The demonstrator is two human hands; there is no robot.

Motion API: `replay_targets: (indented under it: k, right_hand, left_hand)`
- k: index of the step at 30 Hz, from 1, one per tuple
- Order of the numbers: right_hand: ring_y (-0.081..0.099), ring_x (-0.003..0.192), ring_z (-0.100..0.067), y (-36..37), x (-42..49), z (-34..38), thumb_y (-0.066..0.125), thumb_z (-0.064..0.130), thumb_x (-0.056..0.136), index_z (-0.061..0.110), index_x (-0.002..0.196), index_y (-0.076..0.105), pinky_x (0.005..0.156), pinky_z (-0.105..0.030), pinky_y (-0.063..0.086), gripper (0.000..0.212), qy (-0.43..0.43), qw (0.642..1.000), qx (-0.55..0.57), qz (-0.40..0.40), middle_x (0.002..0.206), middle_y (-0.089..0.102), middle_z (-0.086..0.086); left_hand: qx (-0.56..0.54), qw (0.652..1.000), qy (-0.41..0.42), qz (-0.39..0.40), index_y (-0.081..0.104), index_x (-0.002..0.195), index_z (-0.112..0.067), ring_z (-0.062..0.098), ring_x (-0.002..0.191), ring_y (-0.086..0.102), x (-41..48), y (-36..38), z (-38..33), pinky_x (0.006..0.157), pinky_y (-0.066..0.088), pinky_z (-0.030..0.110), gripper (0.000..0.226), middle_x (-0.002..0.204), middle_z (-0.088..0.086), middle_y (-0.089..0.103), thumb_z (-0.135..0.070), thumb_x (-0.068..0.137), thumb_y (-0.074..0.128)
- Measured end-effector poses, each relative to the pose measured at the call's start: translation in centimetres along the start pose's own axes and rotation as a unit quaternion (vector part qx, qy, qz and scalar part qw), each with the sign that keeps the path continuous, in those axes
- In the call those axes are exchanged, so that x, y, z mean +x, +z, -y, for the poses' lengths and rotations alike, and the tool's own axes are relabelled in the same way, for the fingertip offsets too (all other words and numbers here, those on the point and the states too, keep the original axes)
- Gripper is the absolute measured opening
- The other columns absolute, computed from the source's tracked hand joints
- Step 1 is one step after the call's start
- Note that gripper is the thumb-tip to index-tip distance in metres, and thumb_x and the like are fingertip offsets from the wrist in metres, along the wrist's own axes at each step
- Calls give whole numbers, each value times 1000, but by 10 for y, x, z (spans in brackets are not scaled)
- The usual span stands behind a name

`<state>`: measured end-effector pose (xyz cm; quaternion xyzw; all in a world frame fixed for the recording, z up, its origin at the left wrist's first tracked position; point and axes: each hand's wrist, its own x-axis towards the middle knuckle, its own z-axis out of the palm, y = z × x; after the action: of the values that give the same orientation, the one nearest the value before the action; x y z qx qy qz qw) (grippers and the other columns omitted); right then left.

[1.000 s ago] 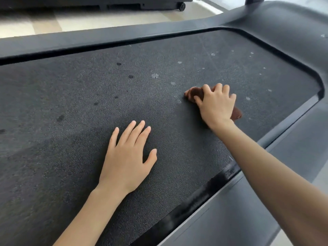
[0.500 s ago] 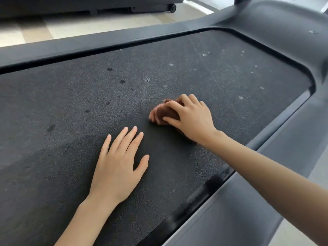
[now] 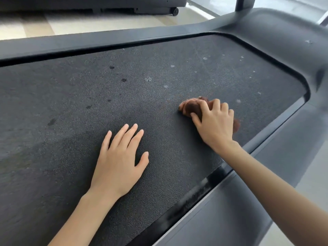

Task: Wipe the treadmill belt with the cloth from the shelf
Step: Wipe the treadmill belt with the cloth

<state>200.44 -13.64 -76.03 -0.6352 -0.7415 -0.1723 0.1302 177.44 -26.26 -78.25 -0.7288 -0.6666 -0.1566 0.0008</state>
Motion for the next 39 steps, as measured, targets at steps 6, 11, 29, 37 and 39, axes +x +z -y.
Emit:
replay_targets:
  k: [6, 11, 29, 37, 39]
  right_hand:
    - [53, 85, -35, -28, -55, 13, 42, 55, 88, 20, 111, 63, 70, -42, 42, 47, -93, 994, 49, -19, 102, 59, -12]
    - [55, 88, -30, -30, -63, 9, 46, 57, 85, 25, 110, 66, 71, -40, 47, 45, -79, 987, 136, -30, 98, 60, -4]
    - [46, 110, -11, -55, -83, 2, 43, 68, 82, 42, 120, 56, 86, -34, 33, 48, -92, 971, 205, 82, 122, 54, 20]
    - [46, 109, -12, -65, -85, 32, 33, 80, 71, 35, 111, 59, 87, -25, 24, 65, 64, 974, 208, 65, 111, 59, 18]
    - [49, 104, -16, -56, -85, 34, 37, 78, 71, 33, 106, 62, 85, -29, 29, 63, 56, 984, 162, 40, 106, 60, 13]
  left_hand:
    - [15, 1000, 5, 2, 50, 137, -13, 22, 138, 34, 0, 1, 0, 111, 23, 49, 62, 146, 4, 44, -46, 89, 29]
    - [20, 1000, 5, -1, 51, 136, -12, 24, 137, 37, -2, 2, -1, 110, 22, 49, 62, 145, 6, 45, -45, 88, 29]
    - [-20, 1000, -2, -1, 59, 127, -8, 29, 130, 46, -2, -2, -3, 104, 36, 57, 62, 136, 11, 54, -42, 85, 30]
    - [-17, 1000, 0, 10, 56, 130, -8, 29, 132, 42, -1, 0, -3, 107, 31, 56, 59, 139, 12, 51, -41, 85, 39]
    - [-15, 1000, 4, 4, 57, 129, -7, 30, 131, 44, -1, -1, -3, 106, 32, 57, 60, 137, 12, 52, -41, 85, 34]
